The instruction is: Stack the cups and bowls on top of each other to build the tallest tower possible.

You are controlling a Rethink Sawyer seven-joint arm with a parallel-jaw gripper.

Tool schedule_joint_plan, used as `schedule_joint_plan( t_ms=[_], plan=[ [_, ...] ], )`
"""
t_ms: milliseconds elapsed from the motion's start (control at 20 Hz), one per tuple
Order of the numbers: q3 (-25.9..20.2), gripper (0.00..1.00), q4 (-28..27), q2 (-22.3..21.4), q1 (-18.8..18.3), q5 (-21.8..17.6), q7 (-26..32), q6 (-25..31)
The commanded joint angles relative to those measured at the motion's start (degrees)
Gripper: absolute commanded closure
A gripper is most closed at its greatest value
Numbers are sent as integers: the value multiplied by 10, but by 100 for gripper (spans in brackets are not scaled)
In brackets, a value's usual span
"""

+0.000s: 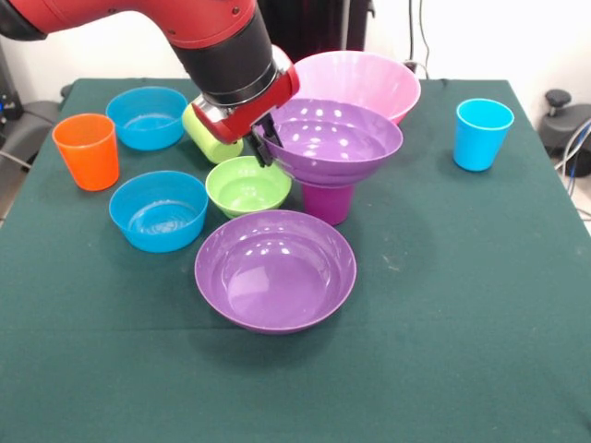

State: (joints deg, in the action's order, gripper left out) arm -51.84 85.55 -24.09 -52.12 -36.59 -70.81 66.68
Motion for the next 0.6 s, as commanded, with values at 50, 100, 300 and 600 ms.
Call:
schedule_joint_plan(
  t_ms=[50,100,300,600],
  plan=[
    [-2,100,39,-10,26,-6,151,53],
    [-2,100,40,-10,26,-5,153,56],
    [-7,100,49,-7,25,-1,159,53],
    [-26,100,66,15,20,-1,206,54]
  ],
)
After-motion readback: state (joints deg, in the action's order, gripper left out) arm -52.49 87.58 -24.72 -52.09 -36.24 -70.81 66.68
